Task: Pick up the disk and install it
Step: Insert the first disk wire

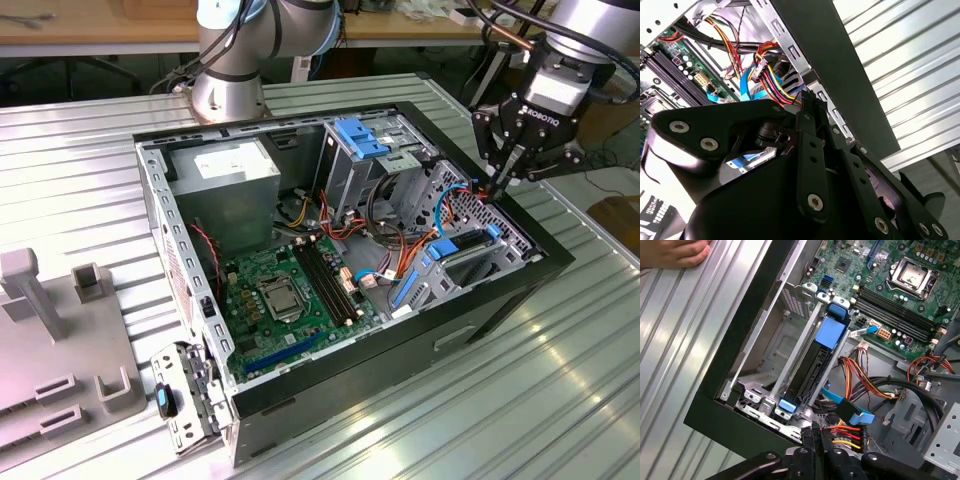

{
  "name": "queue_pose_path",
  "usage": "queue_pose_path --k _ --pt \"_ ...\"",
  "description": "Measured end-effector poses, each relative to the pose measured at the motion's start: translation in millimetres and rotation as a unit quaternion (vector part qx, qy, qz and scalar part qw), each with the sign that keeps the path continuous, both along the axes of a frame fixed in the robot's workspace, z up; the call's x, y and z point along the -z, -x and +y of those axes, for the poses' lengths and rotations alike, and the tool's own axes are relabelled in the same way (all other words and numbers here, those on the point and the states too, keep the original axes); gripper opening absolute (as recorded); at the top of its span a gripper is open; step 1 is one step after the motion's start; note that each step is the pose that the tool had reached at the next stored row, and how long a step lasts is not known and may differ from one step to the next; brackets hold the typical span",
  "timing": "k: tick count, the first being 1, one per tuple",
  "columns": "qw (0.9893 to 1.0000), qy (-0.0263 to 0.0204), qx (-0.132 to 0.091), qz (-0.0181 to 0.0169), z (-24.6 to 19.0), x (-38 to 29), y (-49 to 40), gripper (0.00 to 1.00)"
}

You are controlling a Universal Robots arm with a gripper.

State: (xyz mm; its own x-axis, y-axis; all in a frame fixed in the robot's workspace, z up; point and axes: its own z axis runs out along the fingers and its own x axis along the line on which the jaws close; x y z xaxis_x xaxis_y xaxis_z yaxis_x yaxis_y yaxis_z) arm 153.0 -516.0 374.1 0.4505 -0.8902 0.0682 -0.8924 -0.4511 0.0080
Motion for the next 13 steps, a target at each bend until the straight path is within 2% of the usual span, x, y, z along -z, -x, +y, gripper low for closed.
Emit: queue_pose_path --k 4,8,10,13 --pt "0.9997 0.0000 0.025 0.0000 0.0 0.0 0.6 0.16" --pt "0.9987 0.0001 0.052 0.0000 0.0 0.0 0.7 0.16" --pt "0.9979 0.0000 0.064 0.0000 0.1 0.1 0.7 0.16" --pt "0.9959 0.0000 0.090 0.0000 0.1 0.2 0.7 0.16"
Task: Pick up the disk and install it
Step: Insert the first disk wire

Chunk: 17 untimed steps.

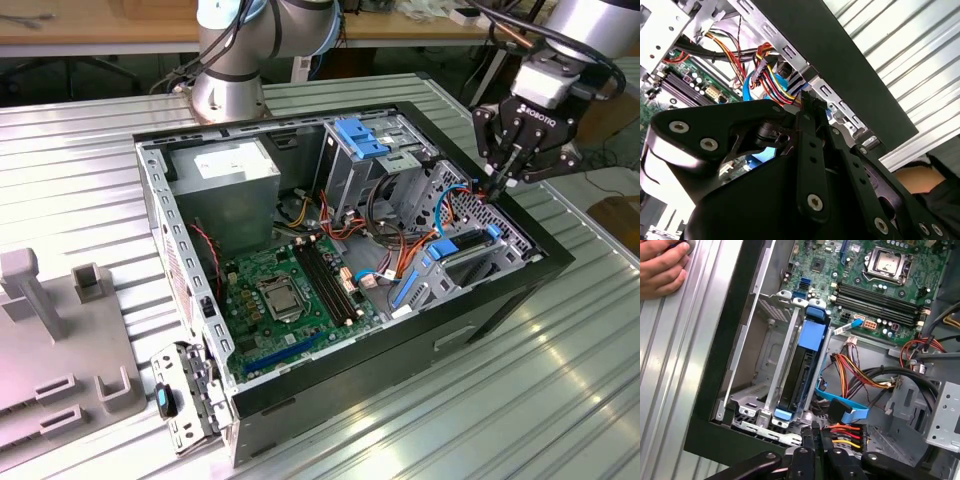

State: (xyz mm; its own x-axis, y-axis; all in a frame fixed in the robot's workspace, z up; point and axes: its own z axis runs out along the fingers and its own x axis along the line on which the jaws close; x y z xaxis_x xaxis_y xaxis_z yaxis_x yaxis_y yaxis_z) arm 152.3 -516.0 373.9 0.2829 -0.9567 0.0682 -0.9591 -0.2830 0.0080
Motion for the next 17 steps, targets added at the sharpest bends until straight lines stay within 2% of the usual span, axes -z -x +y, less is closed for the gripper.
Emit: queue_pose_path --k 2,4,6,15,17 --pt "0.9999 0.0000 0.012 0.0000 0.0 0.2 0.0 0.16" --pt "0.9993 0.0000 0.036 0.0000 0.0 0.6 0.0 0.16" --pt "0.9987 0.0000 0.050 0.0000 0.0 0.7 0.0 0.16" --pt "0.9979 -0.0001 0.064 0.0000 0.0 1.0 0.4 0.16" --pt "0.9975 -0.0001 0.071 0.0000 0.1 1.1 0.9 0.16"
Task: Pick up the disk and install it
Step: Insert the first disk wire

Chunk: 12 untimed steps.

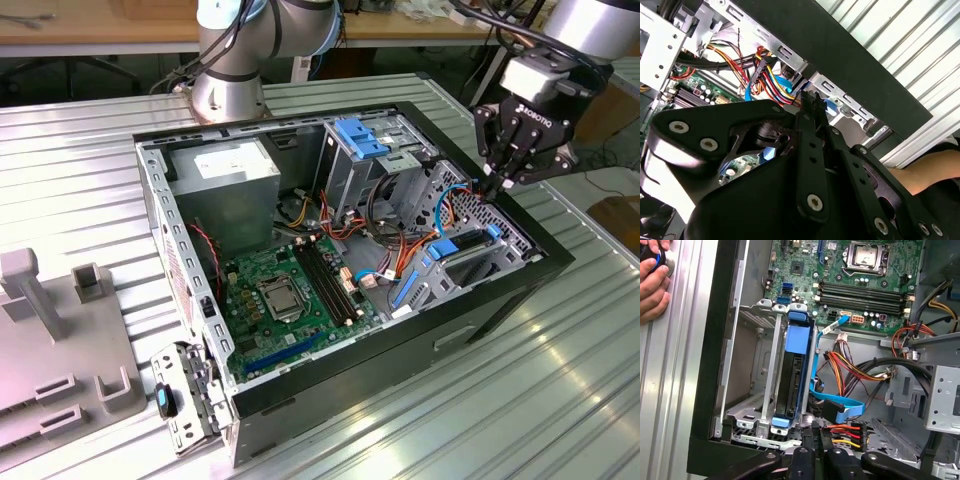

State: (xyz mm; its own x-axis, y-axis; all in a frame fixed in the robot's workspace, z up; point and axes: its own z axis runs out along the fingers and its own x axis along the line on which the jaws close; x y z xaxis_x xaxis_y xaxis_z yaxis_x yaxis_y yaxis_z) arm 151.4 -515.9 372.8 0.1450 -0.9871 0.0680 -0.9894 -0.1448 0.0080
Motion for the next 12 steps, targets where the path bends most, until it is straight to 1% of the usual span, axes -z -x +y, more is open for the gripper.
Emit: queue_pose_path --k 3,7,10,12 --pt "0.9999 0.0000 0.012 -0.0001 0.1 0.8 1.5 0.16" --pt "0.9998 0.0001 0.021 -0.0016 0.1 2.7 2.2 0.16" --pt "0.9992 0.0002 0.041 -0.0016 0.1 4.2 2.4 0.16" --pt "0.9988 -0.0001 0.048 -0.0016 -0.2 5.0 2.3 0.16"
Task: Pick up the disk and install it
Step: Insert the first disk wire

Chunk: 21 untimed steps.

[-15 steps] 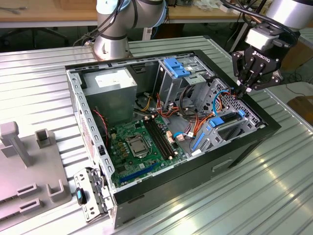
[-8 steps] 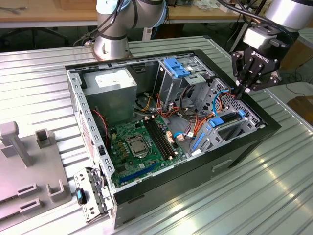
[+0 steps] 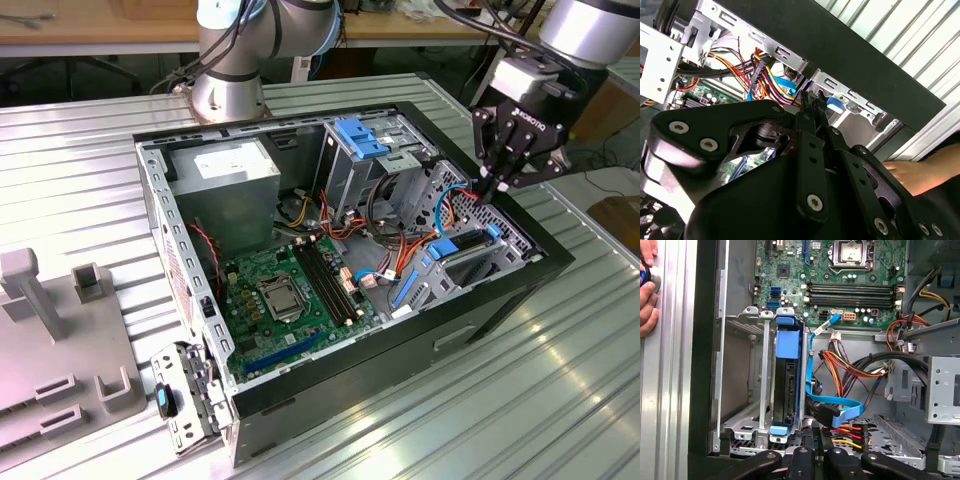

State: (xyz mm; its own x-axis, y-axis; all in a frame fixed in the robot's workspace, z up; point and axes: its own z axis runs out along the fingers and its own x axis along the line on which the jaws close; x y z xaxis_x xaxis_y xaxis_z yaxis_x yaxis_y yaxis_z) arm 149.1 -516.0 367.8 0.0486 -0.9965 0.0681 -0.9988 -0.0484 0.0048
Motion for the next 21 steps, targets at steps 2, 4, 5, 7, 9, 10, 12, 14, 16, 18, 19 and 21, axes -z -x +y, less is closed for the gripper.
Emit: queue_pose_path --k 2,4,5,7,9,10,12,14,16,18,19,21 --pt "1.0000 0.0000 0.003 0.0000 -0.3 0.4 0.0 0.16" --pt "1.0000 0.0000 0.006 0.0000 -1.0 0.6 0.0 0.16" --pt "1.0000 0.0001 0.006 0.0000 -1.7 0.9 0.0 0.16" --pt "1.0000 0.0001 0.006 0.0000 -3.4 2.0 0.0 0.16" --pt "1.0000 -0.0004 0.007 -0.0003 -6.7 3.6 2.2 0.16" --pt "1.0000 -0.0008 0.006 -0.0015 -7.0 4.9 7.4 0.16" --pt "0.9999 -0.0008 0.012 -0.0023 -7.0 8.7 8.9 0.16" --pt "0.9998 -0.0007 0.018 -0.0023 -7.9 10.8 8.9 0.16" --pt "0.9998 -0.0010 0.018 -0.0023 -12.5 12.3 8.9 0.16" --pt "0.9998 -0.0010 0.018 -0.0022 -16.8 13.2 8.9 0.16" --pt "0.9998 -0.0013 0.018 -0.0022 -18.4 14.1 10.4 0.16" --pt "0.9998 -0.0057 0.019 -0.0024 -18.6 15.7 15.0 0.16"
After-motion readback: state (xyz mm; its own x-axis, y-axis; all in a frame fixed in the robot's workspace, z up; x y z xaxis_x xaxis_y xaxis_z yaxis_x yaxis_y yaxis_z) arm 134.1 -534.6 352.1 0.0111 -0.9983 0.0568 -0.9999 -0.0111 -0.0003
